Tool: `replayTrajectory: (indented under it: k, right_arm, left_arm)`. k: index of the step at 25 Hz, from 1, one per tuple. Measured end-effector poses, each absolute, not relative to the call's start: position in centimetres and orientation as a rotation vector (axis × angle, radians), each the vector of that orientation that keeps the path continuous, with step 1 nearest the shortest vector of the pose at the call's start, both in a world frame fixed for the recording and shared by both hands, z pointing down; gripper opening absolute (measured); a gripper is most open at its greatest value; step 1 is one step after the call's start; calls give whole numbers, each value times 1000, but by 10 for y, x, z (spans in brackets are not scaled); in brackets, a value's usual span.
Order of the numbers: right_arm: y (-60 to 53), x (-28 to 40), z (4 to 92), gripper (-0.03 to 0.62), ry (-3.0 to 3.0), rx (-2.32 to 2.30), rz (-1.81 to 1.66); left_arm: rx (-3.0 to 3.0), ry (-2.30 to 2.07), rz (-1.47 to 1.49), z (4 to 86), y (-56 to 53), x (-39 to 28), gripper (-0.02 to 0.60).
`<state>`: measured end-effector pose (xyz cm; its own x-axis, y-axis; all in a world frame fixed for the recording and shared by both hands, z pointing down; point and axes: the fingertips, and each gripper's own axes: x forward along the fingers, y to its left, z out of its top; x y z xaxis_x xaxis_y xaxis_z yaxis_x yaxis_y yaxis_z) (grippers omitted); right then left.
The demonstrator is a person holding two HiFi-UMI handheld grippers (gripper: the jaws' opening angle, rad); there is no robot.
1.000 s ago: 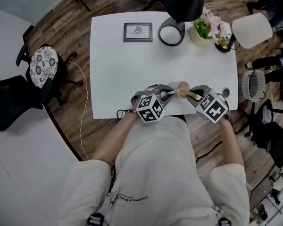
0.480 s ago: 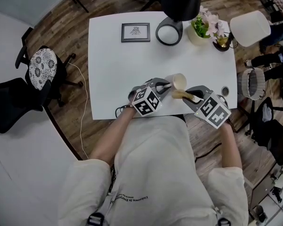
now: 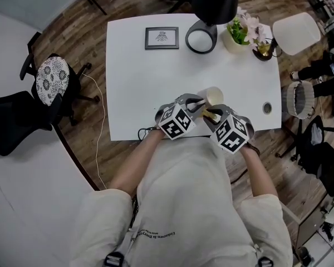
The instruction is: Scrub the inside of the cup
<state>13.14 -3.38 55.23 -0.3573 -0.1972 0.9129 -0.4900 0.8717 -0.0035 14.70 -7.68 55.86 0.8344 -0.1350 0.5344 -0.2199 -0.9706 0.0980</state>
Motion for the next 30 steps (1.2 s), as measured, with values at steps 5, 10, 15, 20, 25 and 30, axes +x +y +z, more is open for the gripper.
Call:
replayTrajectory:
  k: [5,10,15,20,25,30]
  right_arm:
    - [-32,139,551,110,-1962,540,394]
    - [-32,151,551,112,-1937,598,402]
    - [-30,164,555,112,-1913,662,428]
    - [-31,182,562,112,-1912,728,511]
    - [-38,194,567,112,-1913,776,581]
    - [-46,207,569,110,-1933,812,657]
  left_arm:
    - [2875,-268,810,556,-68,147,49]
    - [2891,-281,794,551,-68,151,50]
    - [2902,-280,794,547,-71,151,51]
    - [2925,-261,797,542,-68,149,52]
    - [2940,-254,793,538,-69,145,54]
    - [2954,-246,777,533,-69,140,52]
